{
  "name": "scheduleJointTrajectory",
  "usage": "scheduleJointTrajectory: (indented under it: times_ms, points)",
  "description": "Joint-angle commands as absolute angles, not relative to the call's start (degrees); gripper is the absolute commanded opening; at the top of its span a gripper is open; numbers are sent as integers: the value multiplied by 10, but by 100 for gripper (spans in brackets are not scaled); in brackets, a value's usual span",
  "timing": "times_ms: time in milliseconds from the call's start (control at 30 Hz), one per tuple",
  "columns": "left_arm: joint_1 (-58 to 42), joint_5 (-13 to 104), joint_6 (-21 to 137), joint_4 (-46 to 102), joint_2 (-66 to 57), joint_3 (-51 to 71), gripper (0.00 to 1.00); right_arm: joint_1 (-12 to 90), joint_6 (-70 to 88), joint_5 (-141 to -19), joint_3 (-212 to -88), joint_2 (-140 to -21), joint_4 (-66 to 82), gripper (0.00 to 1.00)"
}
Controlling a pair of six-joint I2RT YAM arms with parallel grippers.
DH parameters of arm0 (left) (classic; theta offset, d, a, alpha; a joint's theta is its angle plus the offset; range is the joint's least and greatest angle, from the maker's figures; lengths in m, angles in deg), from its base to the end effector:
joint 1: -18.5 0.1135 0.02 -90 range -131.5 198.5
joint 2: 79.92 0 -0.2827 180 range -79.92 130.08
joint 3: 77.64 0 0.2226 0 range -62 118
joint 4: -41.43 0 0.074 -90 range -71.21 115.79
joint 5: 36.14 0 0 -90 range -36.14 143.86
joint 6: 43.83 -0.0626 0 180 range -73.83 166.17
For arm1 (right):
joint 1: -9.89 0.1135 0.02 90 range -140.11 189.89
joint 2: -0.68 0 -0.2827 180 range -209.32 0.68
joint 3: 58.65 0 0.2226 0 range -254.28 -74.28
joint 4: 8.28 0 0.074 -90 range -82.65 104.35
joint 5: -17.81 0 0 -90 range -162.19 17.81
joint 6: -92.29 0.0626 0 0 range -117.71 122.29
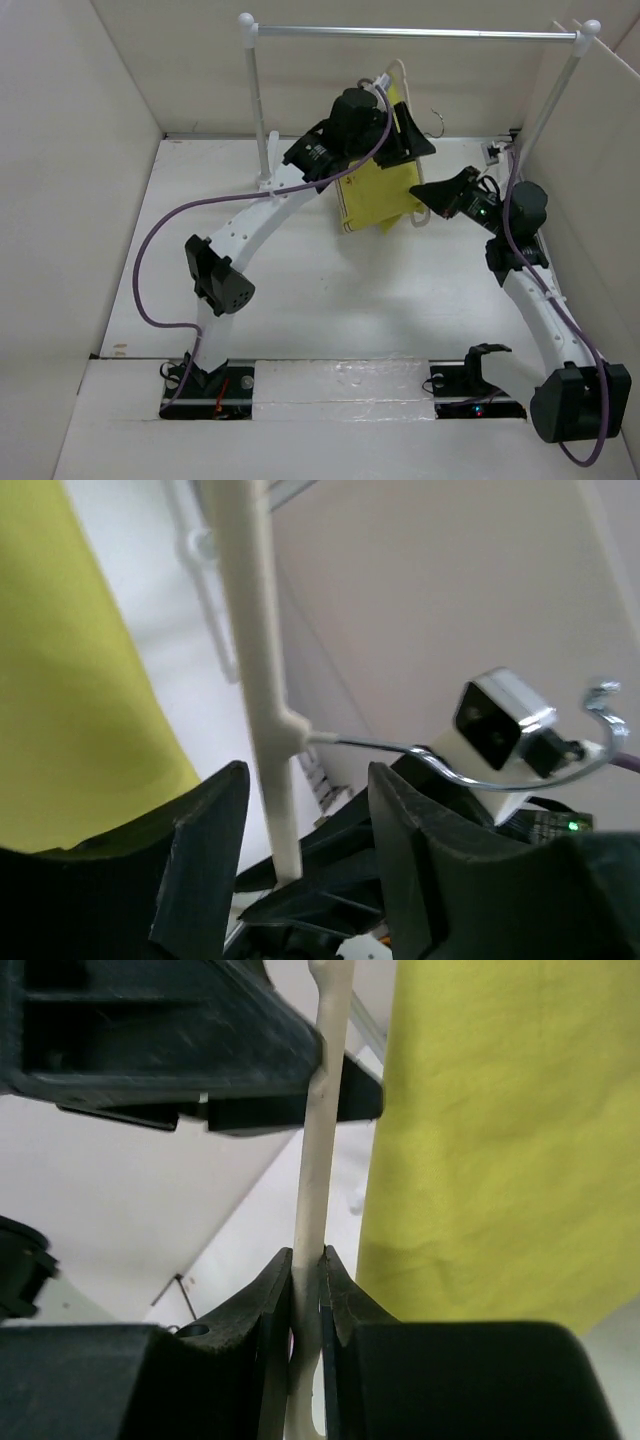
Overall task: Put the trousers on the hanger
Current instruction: Hang the hanger with trousers onto the clothesline
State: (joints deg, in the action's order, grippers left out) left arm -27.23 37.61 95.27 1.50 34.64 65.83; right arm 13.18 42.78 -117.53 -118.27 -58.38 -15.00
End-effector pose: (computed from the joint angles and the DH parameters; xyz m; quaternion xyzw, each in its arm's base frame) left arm 0.3113 -0.3445 0.4526 0.0674 0.7663 -0.5373 0.3457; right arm 0.2114 0.0568 0.3731 -0.0797 0.6702 0.4945 0.5477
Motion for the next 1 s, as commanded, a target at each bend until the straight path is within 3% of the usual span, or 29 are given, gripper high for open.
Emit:
scheduleJointTrajectory:
  times_ms: [0, 33, 267, 533, 700, 867, 967]
  points:
    - [-263, 345, 918, 61, 297, 726, 48, 141, 443, -1138, -1275, -547, -199, 0]
    - [-258, 342, 904, 51, 292, 740, 57, 136, 437, -1130, -1303, -552, -162, 0]
    - [-258, 335, 849, 60, 244, 706, 72, 119, 421, -1124, -1385, -603, -153, 0]
    - [-258, 412, 782, 47, 104, 582, 82, 51, 411, -1130, -1502, -654, -94, 0]
    - [-258, 458, 774, 65, -11, 416, 83, 51, 368, -1124, -1552, -684, -14, 0]
    - [-258, 464, 774, 52, -48, 363, 84, 30, 395, -1106, -1553, -698, -62, 0]
    - [-258, 460, 768, 41, -62, 322, 91, 11, 398, -1101, -1587, -733, -57, 0]
